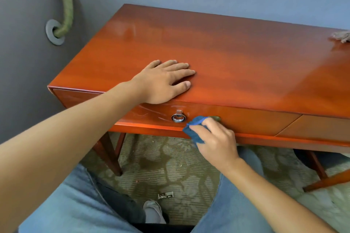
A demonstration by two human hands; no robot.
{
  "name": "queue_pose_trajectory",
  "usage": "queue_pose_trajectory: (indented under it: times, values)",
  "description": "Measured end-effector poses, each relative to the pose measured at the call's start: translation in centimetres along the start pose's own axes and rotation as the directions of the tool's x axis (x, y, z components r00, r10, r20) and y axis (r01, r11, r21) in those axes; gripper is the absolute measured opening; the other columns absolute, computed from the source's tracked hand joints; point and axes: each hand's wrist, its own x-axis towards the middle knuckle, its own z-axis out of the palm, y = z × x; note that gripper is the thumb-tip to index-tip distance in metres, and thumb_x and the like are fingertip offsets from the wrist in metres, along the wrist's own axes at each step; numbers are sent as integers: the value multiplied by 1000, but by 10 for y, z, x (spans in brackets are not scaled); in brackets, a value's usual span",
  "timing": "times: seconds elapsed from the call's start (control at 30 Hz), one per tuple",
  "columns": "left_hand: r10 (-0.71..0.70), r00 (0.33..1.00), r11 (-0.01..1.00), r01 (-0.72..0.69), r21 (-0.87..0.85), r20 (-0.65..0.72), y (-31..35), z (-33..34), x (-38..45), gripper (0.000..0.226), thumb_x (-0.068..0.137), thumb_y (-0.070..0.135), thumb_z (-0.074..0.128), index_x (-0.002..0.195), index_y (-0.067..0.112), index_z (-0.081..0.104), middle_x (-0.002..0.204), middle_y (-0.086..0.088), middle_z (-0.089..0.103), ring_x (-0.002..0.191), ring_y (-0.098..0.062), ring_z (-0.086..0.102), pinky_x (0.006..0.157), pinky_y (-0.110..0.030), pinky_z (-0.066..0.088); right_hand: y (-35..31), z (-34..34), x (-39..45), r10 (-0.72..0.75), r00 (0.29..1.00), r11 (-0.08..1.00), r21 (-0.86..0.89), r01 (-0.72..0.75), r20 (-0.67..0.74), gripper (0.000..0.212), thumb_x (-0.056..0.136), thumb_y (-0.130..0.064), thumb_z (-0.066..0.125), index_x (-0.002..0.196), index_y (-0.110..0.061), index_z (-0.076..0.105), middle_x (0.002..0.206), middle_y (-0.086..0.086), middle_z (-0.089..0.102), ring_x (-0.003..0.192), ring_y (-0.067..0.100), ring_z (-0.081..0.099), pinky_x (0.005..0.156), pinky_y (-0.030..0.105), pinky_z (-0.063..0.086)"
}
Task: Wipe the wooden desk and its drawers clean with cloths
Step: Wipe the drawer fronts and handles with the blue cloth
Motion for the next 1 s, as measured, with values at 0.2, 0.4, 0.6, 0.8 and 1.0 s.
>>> queue_pose_trajectory:
  times: [0.2, 0.4, 0.6, 0.8, 1.0]
  values:
    - [3, 1000, 1000, -3, -21, -10, -2, 0, 0, 57, 105, 65, 24, 160, 50, 23, 171, 21, 15, 160, -11, 7, 129, -48, 3, -17, -2, 36, 96, 956, 995, -14, -104, -279, 6, 92, -8, 75, 93, -7, 80, 82, 9, 64, 72, 23, 65, 65, 32, 56]
    - [-1, 1000, 1000, 1, -19, -17, -2, 3, 0, 57, 106, 65, 21, 161, 50, 20, 172, 20, 13, 160, -12, 7, 129, -49, 3, -13, 16, -10, 43, 999, 999, -6, -43, -30, 12, 89, -5, 73, 99, -8, 79, 87, 7, 66, 71, 22, 67, 52, 35, 57]
    - [-20, 999, 991, 15, -132, -40, -2, 0, 0, 51, 108, 55, 36, 158, 44, 36, 168, 19, 25, 158, -10, 15, 130, -45, 6, -19, -17, 22, 296, 943, 955, 60, -290, -153, 10, 91, -9, 73, 100, -12, 78, 92, 6, 62, 78, 21, 63, 60, 30, 51]
    - [-191, 979, 837, 126, -532, -68, -9, -8, -2, 58, 83, 53, 43, 136, 41, 65, 145, 14, 61, 139, -12, 51, 121, -36, 33, -60, 3, 73, 96, 993, 991, 97, -89, -71, 27, 78, -1, 77, 101, -14, 79, 90, 8, 63, 73, 25, 63, 55, 37, 52]
    - [-194, 978, 880, 141, -453, -72, -9, -4, -5, 55, 88, 54, 41, 137, 43, 62, 147, 18, 58, 143, -14, 48, 120, -40, 34, -44, -4, 58, 130, 988, 989, 81, -123, -88, 24, 81, -3, 76, 101, -15, 80, 87, 5, 63, 72, 25, 65, 57, 37, 55]
